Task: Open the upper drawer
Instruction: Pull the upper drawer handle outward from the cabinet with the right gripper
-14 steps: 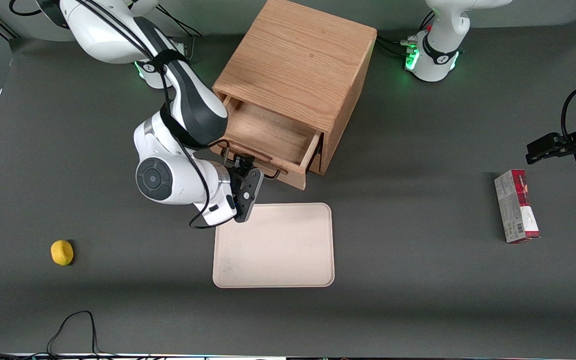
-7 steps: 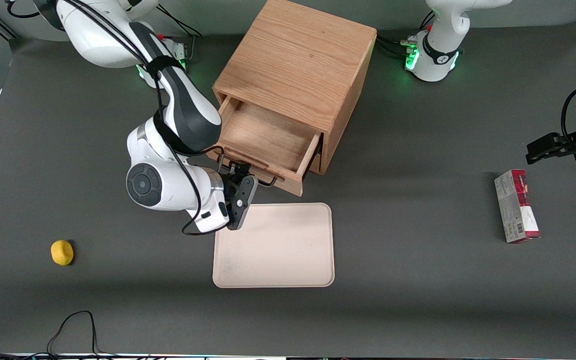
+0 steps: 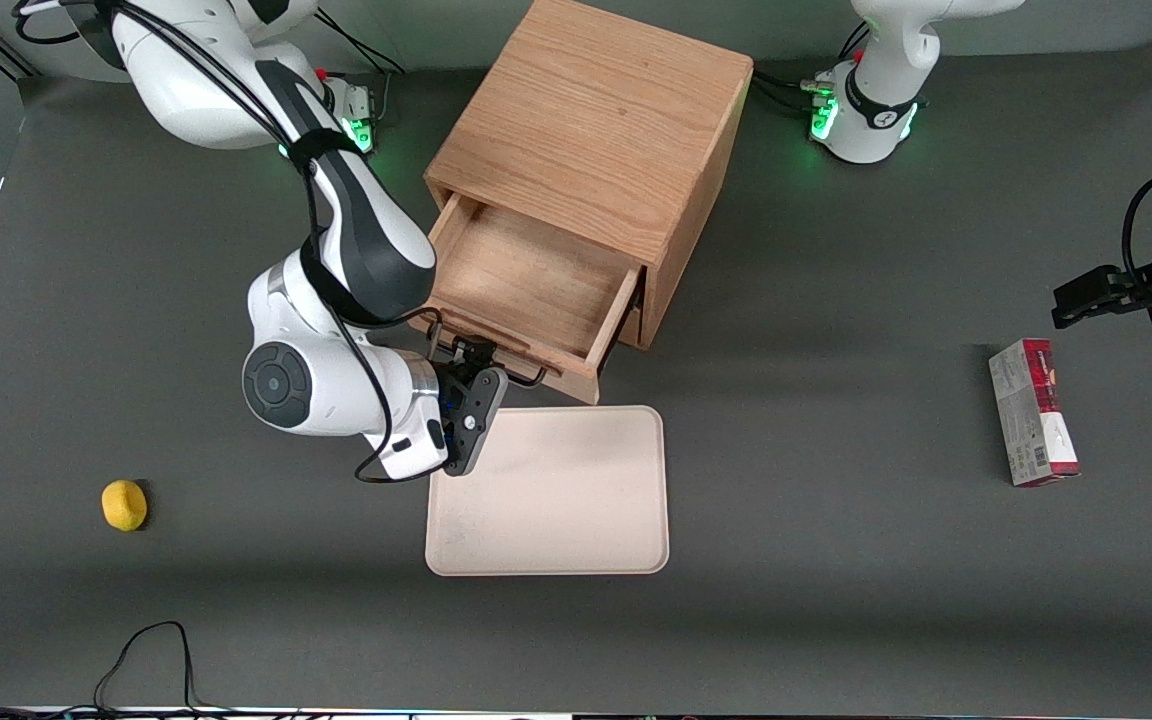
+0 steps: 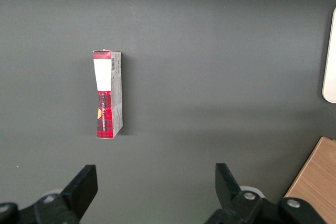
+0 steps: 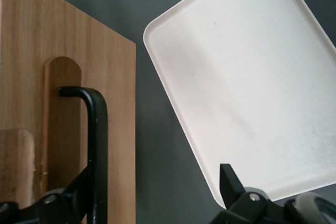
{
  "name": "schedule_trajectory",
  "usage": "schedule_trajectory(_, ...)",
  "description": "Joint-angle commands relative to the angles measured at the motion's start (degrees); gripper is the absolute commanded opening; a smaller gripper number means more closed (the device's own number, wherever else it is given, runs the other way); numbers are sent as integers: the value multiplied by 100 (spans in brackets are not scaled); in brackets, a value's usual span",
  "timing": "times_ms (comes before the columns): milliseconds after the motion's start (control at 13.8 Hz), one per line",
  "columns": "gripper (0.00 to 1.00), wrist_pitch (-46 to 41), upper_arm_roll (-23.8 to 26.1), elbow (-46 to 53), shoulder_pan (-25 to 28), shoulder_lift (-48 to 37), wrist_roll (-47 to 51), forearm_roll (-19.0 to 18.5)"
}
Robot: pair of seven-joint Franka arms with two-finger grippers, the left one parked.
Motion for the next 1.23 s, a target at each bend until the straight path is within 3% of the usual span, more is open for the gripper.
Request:
schedule_trajectory(0, 100, 51, 28, 347, -82, 304, -158, -58)
schedule_trajectory(1160, 100, 42, 28, 584, -275, 375, -334, -57)
